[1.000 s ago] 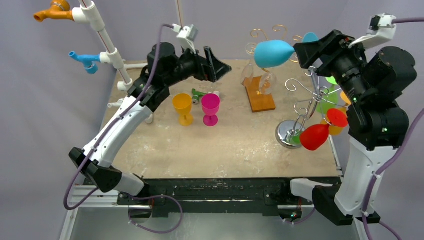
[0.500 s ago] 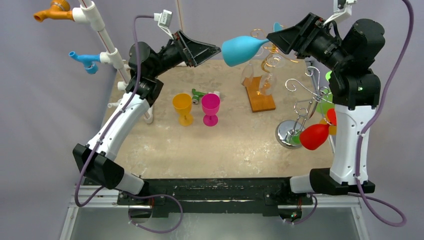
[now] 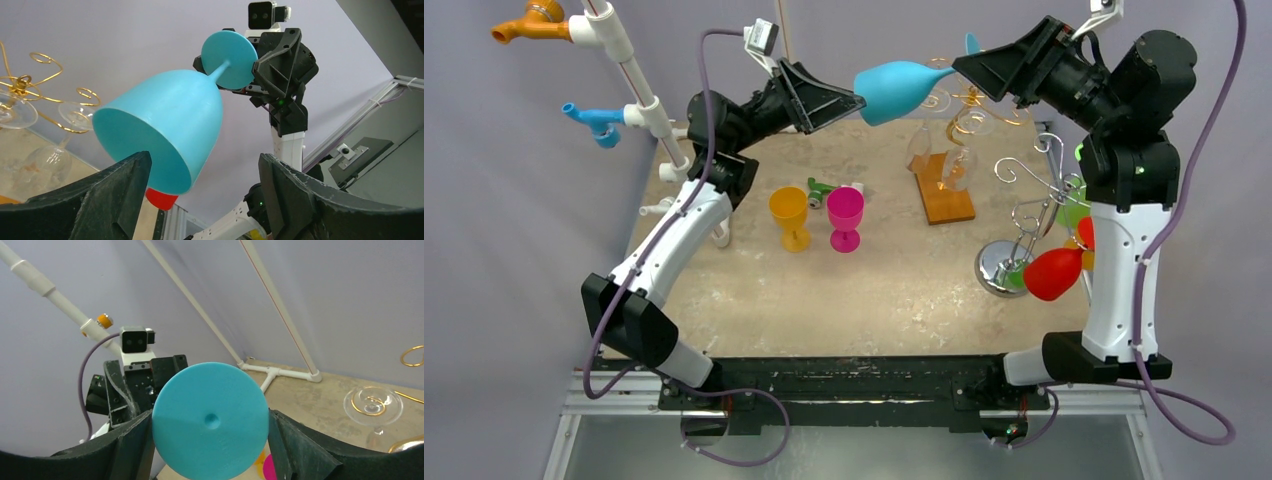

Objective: Take the wine glass off the wine glass rack
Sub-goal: Place the wine glass at the center of the board.

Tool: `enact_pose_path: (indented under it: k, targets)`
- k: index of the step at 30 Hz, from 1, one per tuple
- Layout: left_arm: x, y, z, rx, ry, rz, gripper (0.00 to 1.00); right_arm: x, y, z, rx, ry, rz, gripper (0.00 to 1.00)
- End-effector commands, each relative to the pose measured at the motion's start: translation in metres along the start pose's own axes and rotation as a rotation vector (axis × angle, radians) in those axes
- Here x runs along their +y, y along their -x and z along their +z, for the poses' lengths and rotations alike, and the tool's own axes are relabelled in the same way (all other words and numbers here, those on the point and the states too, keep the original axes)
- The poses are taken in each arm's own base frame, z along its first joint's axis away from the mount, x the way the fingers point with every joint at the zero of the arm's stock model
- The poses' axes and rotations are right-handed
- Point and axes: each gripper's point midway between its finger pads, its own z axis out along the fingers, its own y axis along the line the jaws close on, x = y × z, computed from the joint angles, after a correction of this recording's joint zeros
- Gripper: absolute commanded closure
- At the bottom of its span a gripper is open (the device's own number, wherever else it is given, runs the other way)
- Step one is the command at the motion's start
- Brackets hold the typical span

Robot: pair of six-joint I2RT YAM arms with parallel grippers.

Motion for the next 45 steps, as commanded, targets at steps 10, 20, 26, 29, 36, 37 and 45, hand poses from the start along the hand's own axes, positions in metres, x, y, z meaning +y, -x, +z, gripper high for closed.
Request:
enact_pose_path:
  k: [10, 20, 26, 29, 36, 37, 45]
  targets:
    - [-0.037, -0.003, -0.007, 0.033, -0.159, -0.056, 0.46, 0.012, -0.001, 0.01, 0.012, 0.167, 0.019, 0.48]
    - [-0.05, -0.011, -0.011, 0.042, -0.179, -0.057, 0.84, 0.008, -0.014, 0.004, 0.021, 0.173, 0.017, 0.46]
    - [-0.043, -0.026, -0.012, 0.065, -0.056, -0.01, 1.0, 0.008, -0.015, -0.006, -0.002, 0.127, -0.009, 0.02]
    - [-0.032, -0.032, -0.019, 0.061, 0.058, 0.027, 1.0, 0.005, -0.017, -0.015, -0.011, 0.072, -0.032, 0.01]
    - [-0.007, -0.051, -0.054, 0.12, 0.4, 0.127, 1.0, -0.023, -0.015, -0.044, -0.079, -0.202, -0.074, 0.01]
    - [-0.003, -0.057, -0.062, 0.14, 0.45, 0.132, 1.0, -0.027, -0.014, -0.048, -0.086, -0.239, -0.082, 0.01]
    - [0.022, -0.104, -0.151, 0.322, 0.863, 0.153, 1.0, -0.046, -0.024, -0.063, -0.073, -0.354, -0.105, 0.01]
